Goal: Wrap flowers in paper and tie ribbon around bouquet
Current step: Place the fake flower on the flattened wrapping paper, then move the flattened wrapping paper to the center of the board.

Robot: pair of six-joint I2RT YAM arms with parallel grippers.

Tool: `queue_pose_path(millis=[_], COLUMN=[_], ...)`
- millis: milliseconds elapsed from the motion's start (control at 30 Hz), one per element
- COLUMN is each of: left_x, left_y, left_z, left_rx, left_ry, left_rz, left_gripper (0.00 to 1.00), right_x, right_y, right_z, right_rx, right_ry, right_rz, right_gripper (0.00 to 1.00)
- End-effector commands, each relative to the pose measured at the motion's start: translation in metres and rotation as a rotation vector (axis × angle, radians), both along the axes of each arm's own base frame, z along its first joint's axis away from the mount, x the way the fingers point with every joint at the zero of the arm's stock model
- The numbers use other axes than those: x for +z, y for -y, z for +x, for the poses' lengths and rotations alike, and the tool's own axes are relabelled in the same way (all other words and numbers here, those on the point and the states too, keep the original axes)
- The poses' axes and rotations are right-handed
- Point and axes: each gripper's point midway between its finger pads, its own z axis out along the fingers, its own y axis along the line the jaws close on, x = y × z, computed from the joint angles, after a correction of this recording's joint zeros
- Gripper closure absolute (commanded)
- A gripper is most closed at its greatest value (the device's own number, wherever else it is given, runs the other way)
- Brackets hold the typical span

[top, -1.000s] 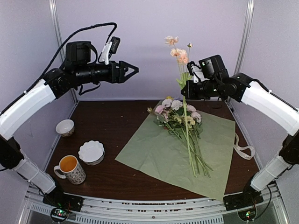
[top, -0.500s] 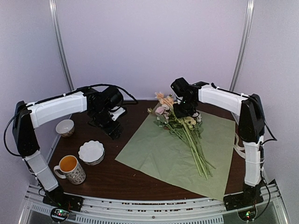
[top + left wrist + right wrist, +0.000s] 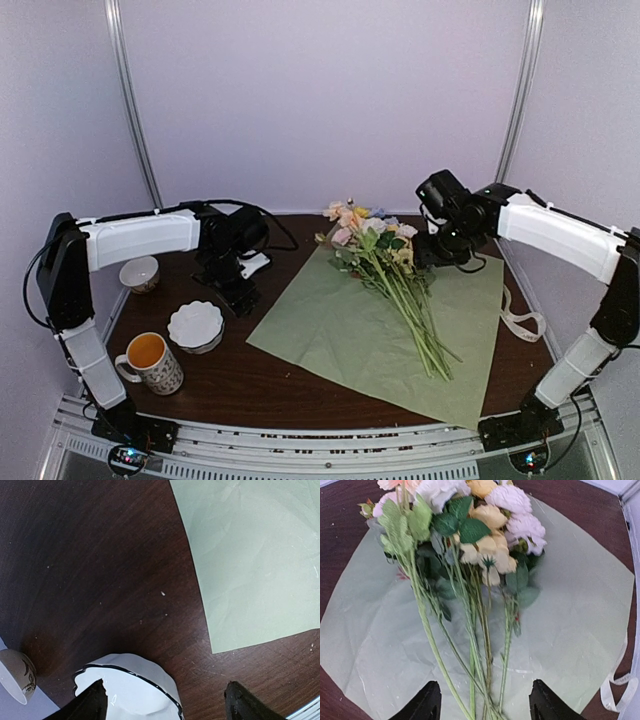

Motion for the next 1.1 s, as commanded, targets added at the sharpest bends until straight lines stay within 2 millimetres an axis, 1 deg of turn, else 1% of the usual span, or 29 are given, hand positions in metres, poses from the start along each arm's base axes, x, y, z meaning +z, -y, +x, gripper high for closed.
queue_pose_path(millis=[0, 33, 100, 133, 167, 233, 267, 333, 367, 467, 533, 633, 733, 767, 800, 900, 1000, 1033, 1067], left_x=[-0.006, -0.008, -0.014, -0.016, -0.018, -0.021, -0.023, -0.025, -0.027, -0.034, -0.035, -0.032, -0.029, -0.028, -0.028, -0.026, -0.025, -0.025, -0.024], left_y=[0.007, 0.006, 0.003, 0.0, -0.003, -0.008, -0.008, -0.007, -0.006, -0.004, -0.002, 0.0, 0.001, 0.002, 0.001, 0.0, -0.003, -0.005, -0.006], left_z=[-0.002, -0.003, -0.009, -0.011, -0.013, -0.018, -0.02, -0.022, -0.022, -0.024, -0.026, -0.028, -0.029, -0.03, -0.03, -0.029, -0.029, -0.029, -0.028], left_rx=[-0.033, -0.038, -0.045, -0.043, -0.039, -0.037, -0.039, -0.047, -0.05, -0.059, -0.065, -0.072, -0.076, -0.077, -0.076, -0.078, -0.078, -0.075, -0.074], left_ry=[-0.017, -0.024, -0.041, -0.049, -0.055, -0.067, -0.071, -0.074, -0.075, -0.087, -0.094, -0.09, -0.089, -0.089, -0.089, -0.08, -0.077, -0.073, -0.069], left_rz=[-0.028, -0.022, 0.005, 0.026, 0.046, 0.067, 0.067, 0.069, 0.073, 0.083, 0.085, 0.07, 0.058, 0.056, 0.055, 0.061, 0.076, 0.082, 0.085], left_gripper=[0.15, 0.15, 0.15, 0.15, 0.15, 0.14, 0.13, 0.13, 0.12, 0.12, 0.12, 0.12, 0.12, 0.12, 0.12, 0.12, 0.12, 0.12, 0.12], right_x=[-0.047, -0.054, -0.068, -0.072, -0.075, -0.081, -0.084, -0.091, -0.099, -0.127, -0.142, -0.153, -0.158, -0.157, -0.156, -0.153, -0.154, -0.156, -0.156], right_y=[0.028, 0.039, 0.062, 0.071, 0.081, 0.105, 0.117, 0.135, 0.145, 0.158, 0.155, 0.149, 0.155, 0.152, 0.147, 0.129, 0.115, 0.108, 0.099], right_z=[-0.05, -0.057, -0.066, -0.069, -0.066, -0.068, -0.07, -0.072, -0.074, -0.085, -0.089, -0.092, -0.094, -0.094, -0.093, -0.092, -0.094, -0.096, -0.097], right_rx=[-0.065, -0.09, -0.159, -0.191, -0.231, -0.337, -0.377, -0.46, -0.501, -0.581, -0.57, -0.537, -0.558, -0.557, -0.546, -0.504, -0.48, -0.468, -0.448], right_ry=[-0.123, -0.135, -0.165, -0.172, -0.158, -0.13, -0.116, -0.065, -0.056, -0.099, -0.15, -0.243, -0.263, -0.258, -0.251, -0.259, -0.278, -0.285, -0.295], right_rz=[-0.006, -0.017, -0.017, 0.004, 0.038, 0.093, 0.116, 0.193, 0.245, 0.416, 0.479, 0.486, 0.451, 0.471, 0.504, 0.614, 0.666, 0.672, 0.679], right_gripper=[0.35, 0.32, 0.31, 0.3, 0.28, 0.25, 0.24, 0.18, 0.17, 0.17, 0.16, 0.17, 0.19, 0.22, 0.28, 0.51, 0.75, 0.8, 0.84])
